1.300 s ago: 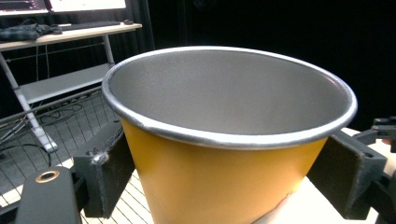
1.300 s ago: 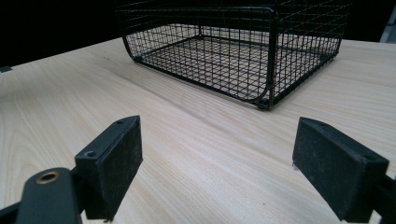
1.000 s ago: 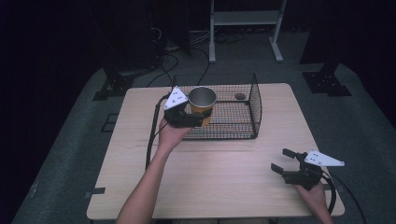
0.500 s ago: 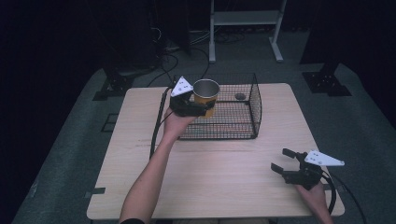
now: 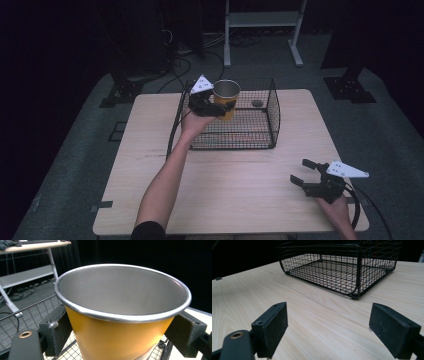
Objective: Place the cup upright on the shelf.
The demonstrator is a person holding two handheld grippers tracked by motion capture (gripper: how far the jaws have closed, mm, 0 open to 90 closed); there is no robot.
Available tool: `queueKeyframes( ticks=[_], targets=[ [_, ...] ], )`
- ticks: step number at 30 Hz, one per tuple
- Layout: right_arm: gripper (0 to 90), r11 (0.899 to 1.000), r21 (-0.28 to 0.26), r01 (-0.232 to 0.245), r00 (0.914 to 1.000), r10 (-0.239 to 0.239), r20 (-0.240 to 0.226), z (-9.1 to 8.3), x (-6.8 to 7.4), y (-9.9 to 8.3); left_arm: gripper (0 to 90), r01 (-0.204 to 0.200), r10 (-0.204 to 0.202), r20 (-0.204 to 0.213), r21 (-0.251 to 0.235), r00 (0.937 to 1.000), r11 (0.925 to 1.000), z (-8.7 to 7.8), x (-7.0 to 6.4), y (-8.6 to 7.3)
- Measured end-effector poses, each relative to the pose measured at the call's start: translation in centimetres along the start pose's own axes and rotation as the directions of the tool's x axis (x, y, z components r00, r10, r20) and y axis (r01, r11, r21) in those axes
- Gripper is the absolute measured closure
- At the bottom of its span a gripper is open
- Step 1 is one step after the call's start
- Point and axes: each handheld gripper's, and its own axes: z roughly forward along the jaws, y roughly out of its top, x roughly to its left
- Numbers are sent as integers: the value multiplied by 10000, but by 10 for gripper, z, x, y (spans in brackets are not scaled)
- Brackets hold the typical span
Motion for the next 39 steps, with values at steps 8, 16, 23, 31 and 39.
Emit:
queueKeyframes(
  ticks=[8,16,23,31,39],
  targets=[
    [143,10000,-8,3,10000,-3,-48,0,0,0,151,-111,109,132,137,9999,9998,14,8,-4],
    [143,10000,3,16,10000,-16,-91,0,0,0,151,-59,47,282,428,9996,9991,27,19,-6],
    [143,10000,3,25,9999,-25,-118,0,0,0,151,-56,37,260,736,9997,9973,39,24,-14],
    [143,10000,6,28,9999,-28,-150,0,0,0,151,-57,-4,434,1395,9991,9902,53,27,-16],
    [142,10000,6,22,9998,-22,-173,0,-1,0,150,-234,78,846,1842,9964,9826,72,25,-14]
  ],
)
